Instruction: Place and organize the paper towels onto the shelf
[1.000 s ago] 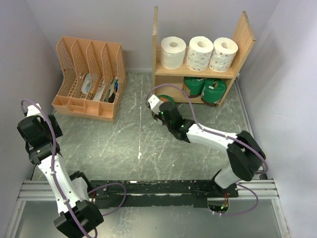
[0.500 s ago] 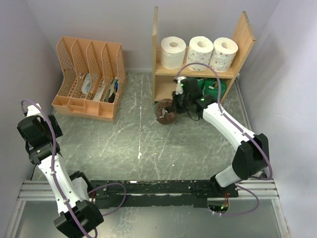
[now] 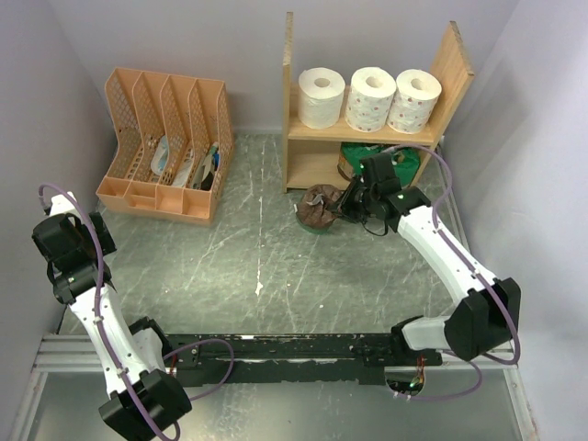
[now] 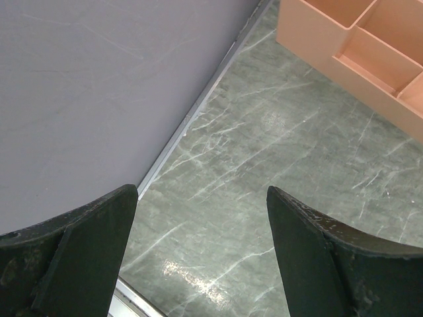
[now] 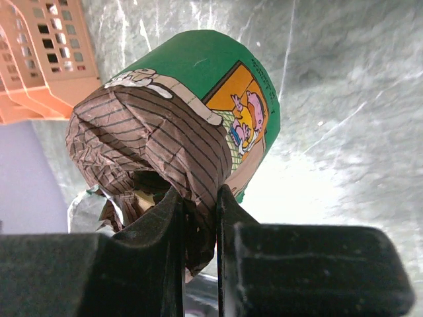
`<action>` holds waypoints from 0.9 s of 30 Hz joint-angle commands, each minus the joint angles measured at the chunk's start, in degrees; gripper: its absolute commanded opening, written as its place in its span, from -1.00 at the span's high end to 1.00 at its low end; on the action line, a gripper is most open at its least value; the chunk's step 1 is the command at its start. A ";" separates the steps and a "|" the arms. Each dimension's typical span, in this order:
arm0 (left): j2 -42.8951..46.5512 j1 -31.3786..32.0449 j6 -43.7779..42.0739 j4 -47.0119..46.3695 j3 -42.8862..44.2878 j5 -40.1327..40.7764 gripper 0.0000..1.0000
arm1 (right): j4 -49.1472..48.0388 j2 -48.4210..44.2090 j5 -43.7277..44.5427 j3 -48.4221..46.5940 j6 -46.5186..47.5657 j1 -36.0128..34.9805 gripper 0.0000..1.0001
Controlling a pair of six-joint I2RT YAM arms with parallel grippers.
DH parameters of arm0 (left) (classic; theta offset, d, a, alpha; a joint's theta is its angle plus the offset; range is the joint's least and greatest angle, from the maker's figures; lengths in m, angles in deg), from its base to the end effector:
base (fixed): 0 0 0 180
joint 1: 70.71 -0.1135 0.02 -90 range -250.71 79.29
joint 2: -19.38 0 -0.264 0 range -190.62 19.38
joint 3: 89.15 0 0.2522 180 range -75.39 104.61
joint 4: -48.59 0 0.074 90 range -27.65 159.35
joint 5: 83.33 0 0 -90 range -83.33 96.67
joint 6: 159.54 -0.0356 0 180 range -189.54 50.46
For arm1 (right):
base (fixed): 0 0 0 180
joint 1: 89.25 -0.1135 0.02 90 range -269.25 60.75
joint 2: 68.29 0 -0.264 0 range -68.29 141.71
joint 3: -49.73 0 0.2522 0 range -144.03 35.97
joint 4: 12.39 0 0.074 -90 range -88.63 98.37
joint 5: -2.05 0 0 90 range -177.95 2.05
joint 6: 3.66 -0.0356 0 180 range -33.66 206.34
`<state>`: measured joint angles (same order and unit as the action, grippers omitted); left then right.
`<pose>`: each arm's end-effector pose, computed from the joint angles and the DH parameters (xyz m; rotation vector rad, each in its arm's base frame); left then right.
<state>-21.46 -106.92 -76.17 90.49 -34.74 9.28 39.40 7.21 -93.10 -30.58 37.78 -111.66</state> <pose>0.1297 0.0969 0.2933 -0.5647 2.0267 0.5032 0.2575 0.1097 0.3102 0.5223 2.4448 0.6634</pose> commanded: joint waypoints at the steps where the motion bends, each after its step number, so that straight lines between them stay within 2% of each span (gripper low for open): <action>1: 0.06 -0.62 0.04 -0.80 0.78 0.63 -0.82 | -0.09 2.01 -2.22 -1.60 -14.47 1.57 1.00; 5: -0.01 -0.67 0.12 -0.87 0.78 0.78 -0.82 | 5.97 4.86 0.06 -4.50 -25.53 3.08 1.00; 13: -0.44 -0.68 0.63 -1.05 0.87 2.70 -0.83 | 7.72 11.42 1.43 -18.10 -31.05 1.95 1.00; 17: -0.38 -0.63 0.74 -1.16 0.78 3.08 -0.83 | 8.53 15.08 7.76 -23.96 -34.42 -0.76 1.00; 27: 0.80 -0.94 0.83 -1.59 0.48 3.98 -0.84 | 8.18 20.04 17.97 -26.21 -39.71 -3.60 1.00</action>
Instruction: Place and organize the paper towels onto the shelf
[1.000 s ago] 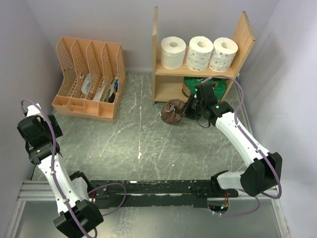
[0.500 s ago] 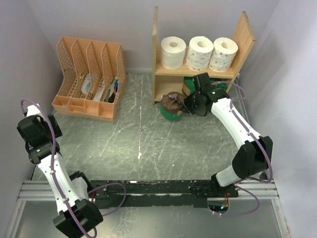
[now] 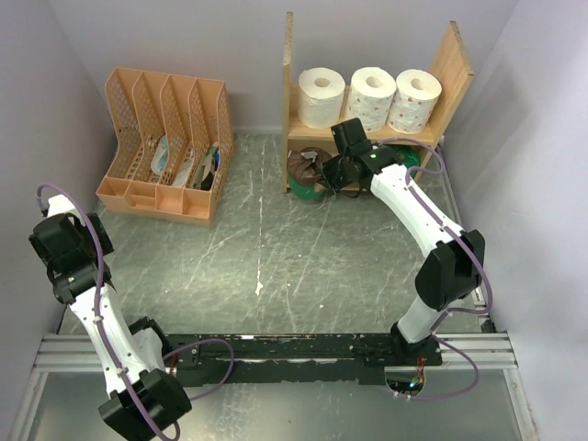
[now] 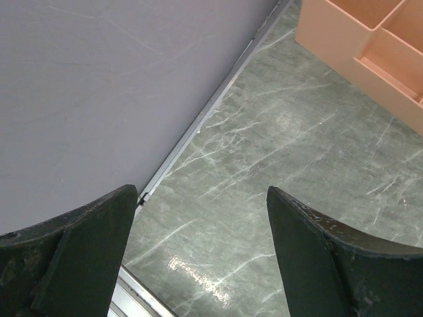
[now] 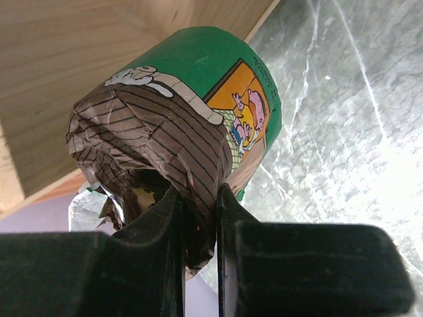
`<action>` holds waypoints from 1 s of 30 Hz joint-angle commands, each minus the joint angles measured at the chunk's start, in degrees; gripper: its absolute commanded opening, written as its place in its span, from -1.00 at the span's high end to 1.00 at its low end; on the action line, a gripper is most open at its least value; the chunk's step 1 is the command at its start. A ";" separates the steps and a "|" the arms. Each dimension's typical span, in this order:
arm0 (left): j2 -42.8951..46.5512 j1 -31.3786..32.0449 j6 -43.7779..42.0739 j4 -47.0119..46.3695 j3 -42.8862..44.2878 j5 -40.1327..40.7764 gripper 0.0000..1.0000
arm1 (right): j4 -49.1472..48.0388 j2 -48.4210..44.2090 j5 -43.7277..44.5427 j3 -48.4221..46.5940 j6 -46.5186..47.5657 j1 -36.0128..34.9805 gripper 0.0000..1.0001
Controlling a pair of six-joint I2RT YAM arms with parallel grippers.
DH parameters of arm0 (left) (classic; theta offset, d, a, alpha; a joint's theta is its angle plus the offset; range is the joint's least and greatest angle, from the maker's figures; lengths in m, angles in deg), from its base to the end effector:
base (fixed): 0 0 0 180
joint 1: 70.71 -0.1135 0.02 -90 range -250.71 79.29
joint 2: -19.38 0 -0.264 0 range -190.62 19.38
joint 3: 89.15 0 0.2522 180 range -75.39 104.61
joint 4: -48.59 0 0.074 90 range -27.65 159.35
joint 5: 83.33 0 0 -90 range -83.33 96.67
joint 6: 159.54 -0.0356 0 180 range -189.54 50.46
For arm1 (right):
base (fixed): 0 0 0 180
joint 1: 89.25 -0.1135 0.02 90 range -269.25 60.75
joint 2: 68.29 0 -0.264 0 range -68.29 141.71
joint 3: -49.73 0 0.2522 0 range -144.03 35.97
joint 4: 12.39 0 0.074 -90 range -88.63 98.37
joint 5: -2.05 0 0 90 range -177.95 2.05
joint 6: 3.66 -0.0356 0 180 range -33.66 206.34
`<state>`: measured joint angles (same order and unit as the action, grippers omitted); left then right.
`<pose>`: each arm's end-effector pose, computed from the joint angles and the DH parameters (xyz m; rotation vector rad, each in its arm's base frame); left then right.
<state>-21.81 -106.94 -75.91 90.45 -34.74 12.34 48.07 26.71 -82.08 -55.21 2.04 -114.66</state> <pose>0.1293 0.0991 0.2926 -0.6049 2.0276 0.5534 0.3276 0.1516 0.3356 1.3103 2.2245 0.6812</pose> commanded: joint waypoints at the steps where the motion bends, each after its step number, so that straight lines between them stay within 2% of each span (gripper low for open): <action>1: 1.06 -0.88 0.60 -1.48 0.44 0.96 -0.84 | 0.29 0.90 8.15 -1.91 -4.76 -0.61 1.00; 11: 0.81 -1.03 0.45 -1.38 0.55 0.61 -0.83 | -0.21 4.75 12.83 -2.94 -9.62 -0.52 1.00; 16: 0.78 -0.96 0.39 -1.46 0.57 0.55 -0.84 | -4.72 5.95 9.78 -0.68 -11.16 0.42 1.00; 24: 0.83 -0.99 0.43 -1.36 0.57 0.69 -0.83 | -8.42 9.38 9.89 -1.46 -15.27 1.50 1.00; 30: 0.67 -0.96 0.39 -1.38 0.53 0.61 -0.83 | -13.26 10.97 7.62 -1.09 -14.41 1.77 1.00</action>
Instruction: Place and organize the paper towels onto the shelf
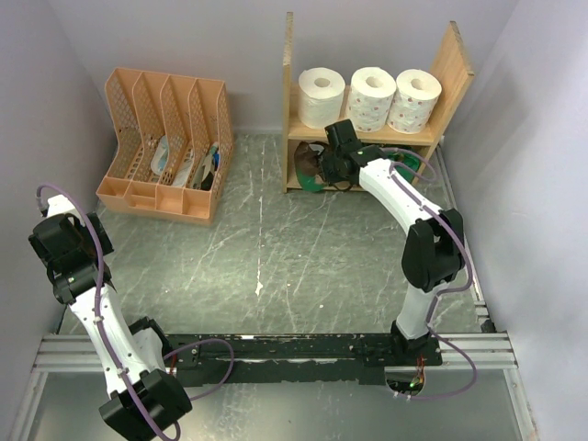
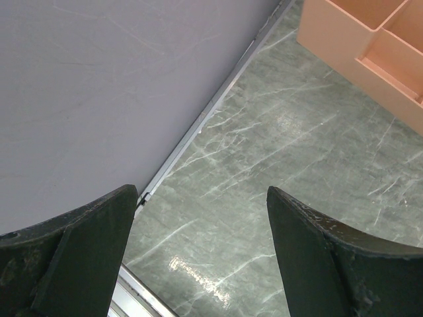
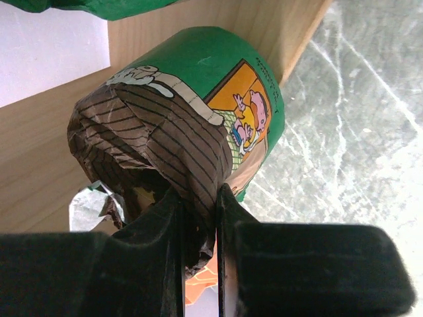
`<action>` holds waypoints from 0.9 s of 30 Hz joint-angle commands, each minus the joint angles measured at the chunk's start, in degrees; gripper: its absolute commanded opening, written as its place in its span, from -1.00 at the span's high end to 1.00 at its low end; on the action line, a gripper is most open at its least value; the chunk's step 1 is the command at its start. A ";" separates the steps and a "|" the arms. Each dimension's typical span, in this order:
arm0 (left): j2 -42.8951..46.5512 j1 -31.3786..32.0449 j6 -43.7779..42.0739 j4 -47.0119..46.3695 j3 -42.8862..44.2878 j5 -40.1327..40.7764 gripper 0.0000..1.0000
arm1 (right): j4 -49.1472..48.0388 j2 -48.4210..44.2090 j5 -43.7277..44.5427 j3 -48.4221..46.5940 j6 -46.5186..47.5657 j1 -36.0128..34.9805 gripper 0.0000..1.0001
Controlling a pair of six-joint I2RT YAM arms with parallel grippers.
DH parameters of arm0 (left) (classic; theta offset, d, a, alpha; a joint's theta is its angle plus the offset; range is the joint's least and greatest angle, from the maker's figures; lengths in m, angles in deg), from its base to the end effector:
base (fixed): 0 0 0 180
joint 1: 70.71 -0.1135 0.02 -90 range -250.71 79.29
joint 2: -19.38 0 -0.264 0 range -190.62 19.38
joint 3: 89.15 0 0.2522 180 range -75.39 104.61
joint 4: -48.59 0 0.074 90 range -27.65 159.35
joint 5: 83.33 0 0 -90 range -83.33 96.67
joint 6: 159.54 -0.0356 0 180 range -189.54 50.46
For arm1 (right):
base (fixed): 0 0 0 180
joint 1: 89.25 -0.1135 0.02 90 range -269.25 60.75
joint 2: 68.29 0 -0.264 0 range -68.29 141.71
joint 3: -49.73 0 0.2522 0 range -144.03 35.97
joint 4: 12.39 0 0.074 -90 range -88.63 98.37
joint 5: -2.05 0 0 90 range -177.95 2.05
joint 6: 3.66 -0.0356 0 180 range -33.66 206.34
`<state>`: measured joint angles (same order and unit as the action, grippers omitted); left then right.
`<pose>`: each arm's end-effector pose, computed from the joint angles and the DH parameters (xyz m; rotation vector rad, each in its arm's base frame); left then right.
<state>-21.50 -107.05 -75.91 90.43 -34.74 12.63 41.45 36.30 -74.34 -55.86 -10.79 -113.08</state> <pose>0.1282 0.0989 0.2934 -0.6089 2.0212 0.5611 0.3732 0.1557 0.2868 1.6091 1.9909 0.5978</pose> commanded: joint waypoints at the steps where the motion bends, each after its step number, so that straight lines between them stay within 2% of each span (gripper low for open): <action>1: 0.32 -0.86 0.45 -1.36 0.55 0.32 -0.83 | -7.59 1.58 -0.38 -0.25 -1.58 0.34 1.00; 11: -0.17 -0.85 0.36 -1.33 0.67 0.18 -0.83 | -10.30 3.89 -1.24 -0.29 -2.03 1.07 1.00; 17: -0.25 -0.86 0.31 -1.27 0.71 0.20 -0.83 | -9.92 3.70 -1.24 -1.57 -0.79 1.42 0.31; 19: -0.25 -0.90 0.33 -1.27 0.74 0.17 -0.83 | -9.69 3.47 -1.13 -2.23 -0.49 1.54 0.16; 22: -0.25 -0.87 0.31 -1.27 0.70 0.19 -0.83 | -9.82 3.25 -1.38 -3.26 0.59 1.60 0.08; 27: -0.25 -0.84 0.35 -1.27 0.74 0.19 -0.83 | -9.96 2.38 -1.82 -3.90 1.43 1.60 0.07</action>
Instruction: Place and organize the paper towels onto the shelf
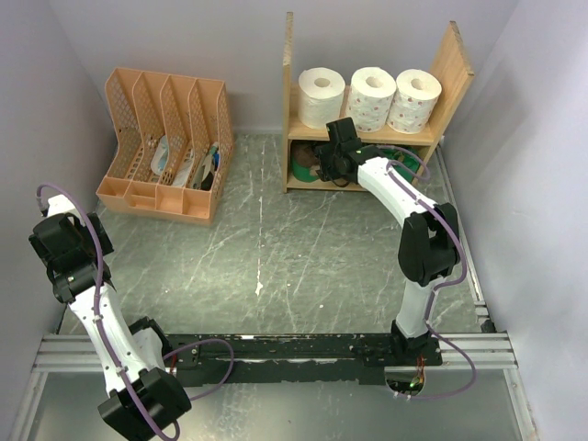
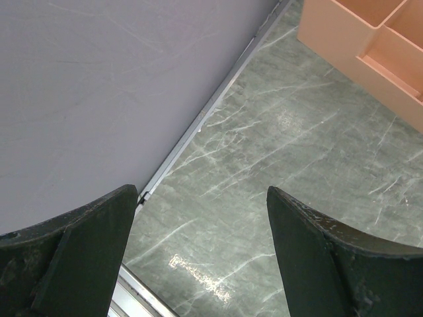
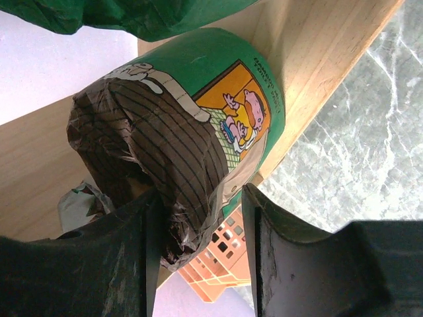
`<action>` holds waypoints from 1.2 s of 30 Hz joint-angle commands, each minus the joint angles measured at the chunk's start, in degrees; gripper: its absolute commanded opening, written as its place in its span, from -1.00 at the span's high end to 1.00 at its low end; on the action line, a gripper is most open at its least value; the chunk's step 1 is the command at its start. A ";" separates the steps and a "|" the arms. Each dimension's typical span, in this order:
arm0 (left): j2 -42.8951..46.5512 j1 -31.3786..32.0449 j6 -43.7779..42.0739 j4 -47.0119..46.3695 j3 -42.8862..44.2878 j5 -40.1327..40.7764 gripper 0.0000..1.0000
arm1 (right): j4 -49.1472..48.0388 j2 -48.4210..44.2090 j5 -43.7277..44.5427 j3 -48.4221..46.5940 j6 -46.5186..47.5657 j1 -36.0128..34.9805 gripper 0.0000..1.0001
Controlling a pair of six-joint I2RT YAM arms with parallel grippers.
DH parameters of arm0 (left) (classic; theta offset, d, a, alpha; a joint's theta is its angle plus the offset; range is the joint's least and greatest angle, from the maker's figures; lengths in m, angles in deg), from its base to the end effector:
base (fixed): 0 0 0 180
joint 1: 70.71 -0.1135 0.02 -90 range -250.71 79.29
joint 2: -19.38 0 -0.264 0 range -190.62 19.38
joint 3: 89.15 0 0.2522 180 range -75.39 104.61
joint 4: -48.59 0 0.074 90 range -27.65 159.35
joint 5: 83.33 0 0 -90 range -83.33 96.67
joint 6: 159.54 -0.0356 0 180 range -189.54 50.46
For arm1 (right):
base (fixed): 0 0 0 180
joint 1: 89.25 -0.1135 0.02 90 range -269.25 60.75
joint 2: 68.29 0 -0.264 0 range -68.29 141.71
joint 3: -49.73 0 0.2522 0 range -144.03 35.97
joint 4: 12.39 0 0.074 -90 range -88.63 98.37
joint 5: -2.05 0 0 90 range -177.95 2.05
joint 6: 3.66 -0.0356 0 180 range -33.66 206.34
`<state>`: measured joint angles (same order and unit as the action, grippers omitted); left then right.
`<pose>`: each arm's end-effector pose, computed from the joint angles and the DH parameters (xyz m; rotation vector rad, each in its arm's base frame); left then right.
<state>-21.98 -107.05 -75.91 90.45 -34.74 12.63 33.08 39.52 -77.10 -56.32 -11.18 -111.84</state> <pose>0.1294 0.0998 0.2922 -0.6108 2.0298 0.5589 0.3966 0.1578 0.2771 1.6035 1.9387 0.7339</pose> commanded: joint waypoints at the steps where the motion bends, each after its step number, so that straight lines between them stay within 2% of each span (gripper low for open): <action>1: 0.24 -0.85 0.27 -1.29 0.69 0.18 -0.83 | -1.73 -1.05 0.93 -3.50 2.00 0.35 0.07; 12: 0.19 -0.90 0.22 -1.29 0.70 -0.04 -0.83 | -2.50 -3.19 1.28 -5.09 5.31 0.36 0.02; 18: 0.30 -0.89 0.21 -1.29 0.67 0.00 -0.83 | -4.02 -3.66 -2.35 -5.42 6.73 0.69 -0.04; 27: 0.47 -0.87 0.15 -1.28 0.67 -0.20 -0.83 | -10.29 -6.27 -8.85 2.16 9.97 2.91 -0.06; 36: 0.51 -0.87 0.04 -1.21 0.69 -0.59 -0.83 | -15.59 -9.79 -9.45 7.48 11.10 3.20 -0.13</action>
<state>-21.98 -107.05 -75.93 90.45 -34.74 12.58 26.26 34.64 -86.47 -48.89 -3.03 -109.32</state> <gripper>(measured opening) 0.915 0.546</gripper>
